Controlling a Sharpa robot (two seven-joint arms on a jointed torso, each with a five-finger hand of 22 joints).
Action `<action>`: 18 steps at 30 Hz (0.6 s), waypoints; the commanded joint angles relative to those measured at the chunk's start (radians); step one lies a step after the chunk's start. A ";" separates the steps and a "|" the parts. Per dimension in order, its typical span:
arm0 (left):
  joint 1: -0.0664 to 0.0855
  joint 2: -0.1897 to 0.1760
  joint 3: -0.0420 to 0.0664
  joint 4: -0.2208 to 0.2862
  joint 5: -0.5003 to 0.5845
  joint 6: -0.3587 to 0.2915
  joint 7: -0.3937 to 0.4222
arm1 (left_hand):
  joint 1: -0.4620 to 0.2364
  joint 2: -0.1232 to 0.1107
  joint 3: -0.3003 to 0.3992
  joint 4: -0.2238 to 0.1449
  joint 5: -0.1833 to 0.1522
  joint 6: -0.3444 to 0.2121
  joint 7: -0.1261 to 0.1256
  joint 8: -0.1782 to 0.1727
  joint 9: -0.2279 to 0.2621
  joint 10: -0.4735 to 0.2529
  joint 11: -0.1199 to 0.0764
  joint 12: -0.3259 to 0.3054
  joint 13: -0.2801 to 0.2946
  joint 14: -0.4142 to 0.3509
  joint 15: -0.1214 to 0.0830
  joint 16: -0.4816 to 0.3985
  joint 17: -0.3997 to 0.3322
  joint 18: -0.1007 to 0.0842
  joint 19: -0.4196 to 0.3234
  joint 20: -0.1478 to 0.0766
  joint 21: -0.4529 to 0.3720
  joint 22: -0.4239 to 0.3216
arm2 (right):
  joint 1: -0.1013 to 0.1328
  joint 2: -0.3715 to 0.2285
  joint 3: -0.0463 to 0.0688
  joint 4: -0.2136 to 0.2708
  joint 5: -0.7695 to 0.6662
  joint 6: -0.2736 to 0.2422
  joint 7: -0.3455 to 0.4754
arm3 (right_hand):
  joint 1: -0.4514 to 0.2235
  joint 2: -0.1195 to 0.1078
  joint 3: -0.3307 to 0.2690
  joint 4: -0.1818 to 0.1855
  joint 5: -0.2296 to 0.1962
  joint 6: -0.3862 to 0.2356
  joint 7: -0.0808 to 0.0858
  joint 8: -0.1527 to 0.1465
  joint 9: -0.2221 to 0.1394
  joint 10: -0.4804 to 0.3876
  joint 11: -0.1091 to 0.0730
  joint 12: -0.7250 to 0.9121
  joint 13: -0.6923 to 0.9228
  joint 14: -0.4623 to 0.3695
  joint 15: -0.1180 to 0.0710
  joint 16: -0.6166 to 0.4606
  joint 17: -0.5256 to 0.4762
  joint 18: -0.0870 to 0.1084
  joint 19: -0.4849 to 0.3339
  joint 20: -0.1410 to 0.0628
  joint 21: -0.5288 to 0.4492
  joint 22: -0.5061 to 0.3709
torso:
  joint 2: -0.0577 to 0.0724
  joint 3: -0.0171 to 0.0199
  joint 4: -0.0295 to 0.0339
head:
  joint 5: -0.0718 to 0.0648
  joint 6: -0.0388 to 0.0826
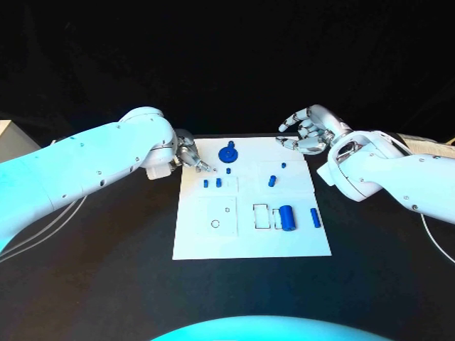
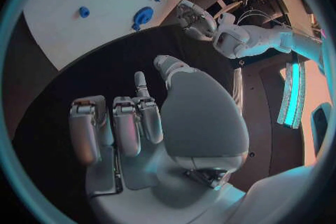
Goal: Assemble the parts on the task board
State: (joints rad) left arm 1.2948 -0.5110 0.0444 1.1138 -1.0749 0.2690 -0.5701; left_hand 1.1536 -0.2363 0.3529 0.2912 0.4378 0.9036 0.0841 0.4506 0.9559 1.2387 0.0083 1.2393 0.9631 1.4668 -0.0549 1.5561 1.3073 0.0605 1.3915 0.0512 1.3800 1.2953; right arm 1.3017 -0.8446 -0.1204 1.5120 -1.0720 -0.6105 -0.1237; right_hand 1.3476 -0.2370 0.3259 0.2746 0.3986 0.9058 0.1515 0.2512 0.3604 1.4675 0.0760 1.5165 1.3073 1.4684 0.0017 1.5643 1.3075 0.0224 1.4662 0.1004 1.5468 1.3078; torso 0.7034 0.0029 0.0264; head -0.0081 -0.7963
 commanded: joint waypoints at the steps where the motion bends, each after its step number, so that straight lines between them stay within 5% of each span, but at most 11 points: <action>1: 0.000 -0.010 0.011 0.005 0.078 -0.112 0.154 | 0.019 0.003 -0.010 0.000 0.001 -0.042 0.012 0.001 -0.001 -0.083 0.014 -0.065 -0.100 0.058 0.017 -0.040 0.176 0.034 -0.065 0.008 -0.068 -0.085 | -0.001 -0.001 0.000 0.000 -0.010 0.005 0.010 | 0.001 -0.010 0.006 0.000 0.004 -0.008 0.003 0.004 0.002 0.050 -0.006 -0.001 0.219 0.099 -0.008 0.001 0.251 -0.014 0.092 -0.007 -0.007 0.237 | -0.001 0.0002 0.0012 | -0.001 0.004; 3: 0.000 -0.017 0.015 0.005 0.109 -0.151 0.215 | 0.020 -0.002 -0.022 0.001 -0.003 -0.056 0.019 0.005 -0.003 -0.108 0.020 -0.079 -0.127 0.046 0.023 -0.052 0.156 0.041 -0.087 0.014 -0.093 -0.115 | -0.002 -0.001 0.000 0.000 -0.010 0.006 0.010 | 0.001 -0.010 0.006 0.000 0.004 -0.008 0.003 0.004 0.002 0.050 -0.006 -0.001 0.219 0.099 -0.008 0.001 0.251 -0.014 0.092 -0.007 -0.007 0.237 | -0.001 -0.0003 0.0008 | -0.001 0.007; 4: 0.000 -0.021 0.017 0.005 0.128 -0.175 0.254 | 0.027 0.002 -0.026 0.000 -0.002 -0.075 0.028 0.006 -0.007 -0.163 0.029 -0.118 -0.187 0.019 0.032 -0.079 0.116 0.053 -0.129 0.022 -0.140 -0.169 | -0.002 -0.002 0.000 0.000 -0.009 0.005 0.010 | 0.001 -0.010 0.006 0.000 0.004 -0.008 0.003 0.004 0.002 0.050 -0.006 -0.001 0.219 0.099 -0.008 0.001 0.251 -0.014 0.092 -0.007 -0.007 0.237 | -0.001 0.0000 0.0003 | -0.001 0.010; 5: 0.000 -0.024 0.018 0.005 0.145 -0.197 0.289 | 0.046 0.006 -0.022 0.000 -0.001 -0.105 0.032 0.002 -0.013 -0.262 0.035 -0.191 -0.292 -0.034 0.038 -0.131 0.043 0.075 -0.200 0.029 -0.221 -0.261 | -0.003 -0.002 0.000 -0.001 -0.009 0.005 0.010 | 0.001 -0.010 0.006 0.000 0.004 -0.008 0.003 0.004 0.002 0.050 -0.006 -0.001 0.219 0.099 -0.008 0.001 0.251 -0.014 0.092 -0.007 -0.007 0.237 | 0.000 0.0002 0.0006 | -0.002 0.012; 7: -0.006 -0.034 0.020 0.010 0.170 -0.242 0.357 | 0.123 0.013 0.007 -0.002 0.000 -0.151 0.060 -0.003 -0.046 -0.349 0.063 -0.250 -0.340 -0.203 0.065 -0.288 -0.158 0.122 -0.380 0.053 -0.459 -0.502 | -0.003 -0.004 0.000 -0.002 -0.008 0.005 0.010 | 0.001 -0.010 0.006 0.000 0.004 -0.008 0.003 0.004 0.002 0.050 -0.006 -0.001 0.219 0.099 -0.008 0.001 0.251 -0.014 0.092 -0.007 -0.007 0.237 | -0.001 -0.0001 0.0018 | -0.004 0.017; 11: -0.033 -0.051 0.022 0.030 0.186 -0.304 0.439 | 0.216 0.005 0.049 -0.014 -0.002 -0.171 0.077 -0.015 -0.104 -0.409 0.081 -0.340 -0.424 -0.360 0.082 -0.423 -0.339 0.122 -0.397 0.071 -0.540 -0.554 | -0.004 -0.005 0.000 -0.005 -0.006 0.004 0.011 | 0.000 -0.010 0.007 0.000 0.004 -0.008 0.003 0.004 0.002 0.046 -0.006 -0.005 0.216 0.099 -0.008 0.000 0.249 -0.013 0.092 -0.007 -0.008 0.235 | -0.001 -0.0011 0.0033 | -0.007 0.023; 18: -0.084 -0.045 0.016 0.037 0.029 -0.428 0.600 | 0.352 -0.005 0.135 -0.104 -0.009 -0.127 0.076 -0.050 -0.237 -0.404 0.083 -0.443 -0.546 -0.441 0.081 -0.455 -0.440 0.121 -0.417 0.067 -0.522 -0.528 | -0.005 -0.006 0.000 -0.009 0.002 0.001 0.021 | 0.002 -0.011 0.012 -0.001 0.004 -0.012 0.003 0.002 0.004 -0.003 -0.005 -0.055 0.177 0.094 -0.007 -0.009 0.232 -0.007 0.083 -0.006 -0.031 0.216 | 0.002 -0.0027 0.0012 | -0.009 0.033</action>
State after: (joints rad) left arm 1.2163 -0.5622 0.0606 1.1488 -0.9585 -0.0454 -0.1238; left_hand 1.4998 -0.2408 0.4842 0.1952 0.4303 0.7708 0.1590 0.4049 0.7306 0.8308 0.0913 0.8053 0.4270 1.0342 0.0255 1.1048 0.8767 0.1717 0.9788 0.1178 0.8533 0.7612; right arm 1.2980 -0.8506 -0.1204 1.5036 -1.0697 -0.6109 -0.1219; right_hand 1.3476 -0.2370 0.3334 0.2733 0.3986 0.9029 0.1544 0.2511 0.3626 1.4659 0.0744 1.4720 1.3081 1.4684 0.0017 1.5601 1.3075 0.0224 1.4662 0.1004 1.5207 1.3076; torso 0.7033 0.0012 0.0291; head -0.0175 -0.7672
